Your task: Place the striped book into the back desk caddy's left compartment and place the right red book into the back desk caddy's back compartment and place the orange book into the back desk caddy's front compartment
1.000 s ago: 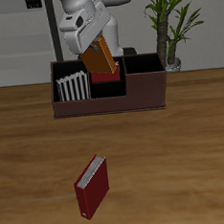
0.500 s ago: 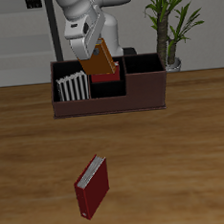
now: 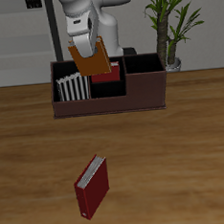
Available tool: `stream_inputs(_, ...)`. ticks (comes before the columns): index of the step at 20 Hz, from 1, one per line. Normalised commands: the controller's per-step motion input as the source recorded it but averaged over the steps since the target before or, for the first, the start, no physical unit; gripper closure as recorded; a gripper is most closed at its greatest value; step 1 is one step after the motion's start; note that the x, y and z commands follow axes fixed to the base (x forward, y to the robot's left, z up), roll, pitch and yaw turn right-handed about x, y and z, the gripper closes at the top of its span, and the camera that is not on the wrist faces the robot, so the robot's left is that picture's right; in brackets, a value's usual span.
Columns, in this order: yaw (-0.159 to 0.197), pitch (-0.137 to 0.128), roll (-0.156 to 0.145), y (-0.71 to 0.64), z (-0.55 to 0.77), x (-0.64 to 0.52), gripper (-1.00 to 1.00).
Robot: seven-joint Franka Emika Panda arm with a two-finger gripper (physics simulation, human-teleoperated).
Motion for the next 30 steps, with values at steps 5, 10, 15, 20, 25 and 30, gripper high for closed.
stream_inputs(5, 0.032, 0.003, -0.047, -0.03, 0.06, 0.08, 1.00)
stream_inputs(10, 0.093, -0.049, -0.028, 0.05, 0.07, 0.08, 1.00)
stream_inputs(15, 0.172, -0.080, 0.007, 0.06, 0.04, 0.06, 1.00)
stream_inputs(20, 0.015, -0.002, -0.013, 0.01, 0.01, 0.07, 1.00)
stream_inputs(25, 0.042, 0.017, 0.019, 0.08, -0.14, -0.04, 1.00)
stream_inputs(30, -0.007, 0.020, 0.018, 0.10, -0.04, -0.04, 1.00)
